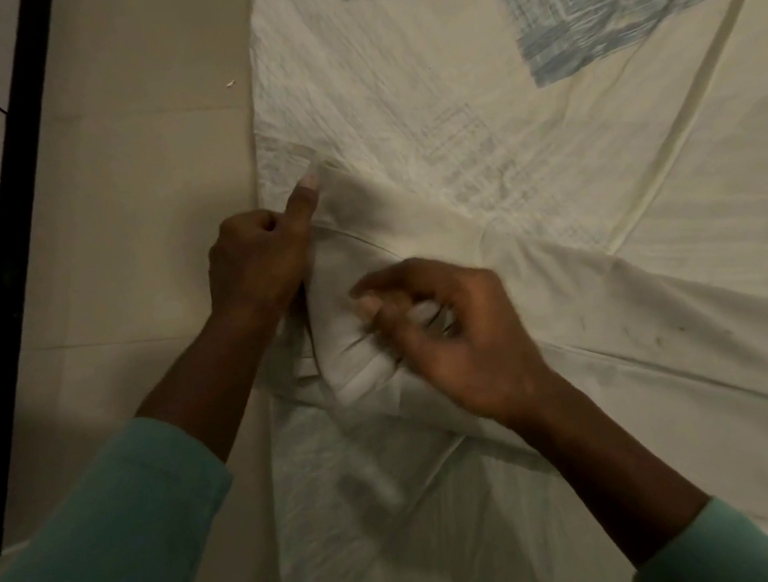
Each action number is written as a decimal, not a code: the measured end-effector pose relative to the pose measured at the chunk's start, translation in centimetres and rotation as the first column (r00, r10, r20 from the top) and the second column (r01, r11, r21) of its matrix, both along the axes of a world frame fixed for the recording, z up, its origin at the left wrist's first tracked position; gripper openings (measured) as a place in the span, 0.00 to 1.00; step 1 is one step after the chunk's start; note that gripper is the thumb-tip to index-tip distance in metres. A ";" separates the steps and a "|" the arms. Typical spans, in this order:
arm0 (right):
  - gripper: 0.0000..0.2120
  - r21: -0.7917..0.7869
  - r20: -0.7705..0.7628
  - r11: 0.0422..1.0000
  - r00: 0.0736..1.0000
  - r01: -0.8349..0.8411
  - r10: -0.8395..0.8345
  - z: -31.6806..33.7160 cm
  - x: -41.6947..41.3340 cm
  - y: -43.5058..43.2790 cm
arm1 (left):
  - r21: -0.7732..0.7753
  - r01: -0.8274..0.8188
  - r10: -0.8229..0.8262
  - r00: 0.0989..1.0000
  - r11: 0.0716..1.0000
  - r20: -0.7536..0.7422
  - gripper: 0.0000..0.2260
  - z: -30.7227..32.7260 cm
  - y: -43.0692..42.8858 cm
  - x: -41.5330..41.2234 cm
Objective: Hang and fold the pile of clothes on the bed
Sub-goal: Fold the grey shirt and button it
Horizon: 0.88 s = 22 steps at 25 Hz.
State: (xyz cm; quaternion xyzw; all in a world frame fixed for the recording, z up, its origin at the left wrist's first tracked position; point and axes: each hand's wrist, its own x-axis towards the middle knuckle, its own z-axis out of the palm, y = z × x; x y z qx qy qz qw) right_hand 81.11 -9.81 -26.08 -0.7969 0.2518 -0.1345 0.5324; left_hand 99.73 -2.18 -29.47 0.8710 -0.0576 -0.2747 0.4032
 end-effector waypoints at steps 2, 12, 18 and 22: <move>0.09 -0.065 0.055 0.945 0.947 0.320 -0.317 -1.2 -0.3 -1.9 | 0.133 0.031 -0.063 0.966 0.991 0.249 0.27 0.1 -1.8 -0.1; 0.34 -0.422 -0.047 0.869 0.951 0.258 -0.305 -8.7 -2.4 -3.4 | 0.004 0.391 -0.379 0.889 0.920 0.256 0.24 -2.1 -4.7 5.7; 0.37 -0.527 -0.119 0.843 0.973 0.105 -0.195 -9.0 -2.6 -3.5 | 0.254 0.241 -0.339 0.806 0.937 0.485 0.24 -2.8 -3.5 6.2; 0.26 -0.489 0.036 0.857 0.985 0.164 -0.168 -8.6 -3.1 -3.7 | 0.194 0.251 -0.310 0.601 0.948 0.736 0.13 -1.2 0.3 2.5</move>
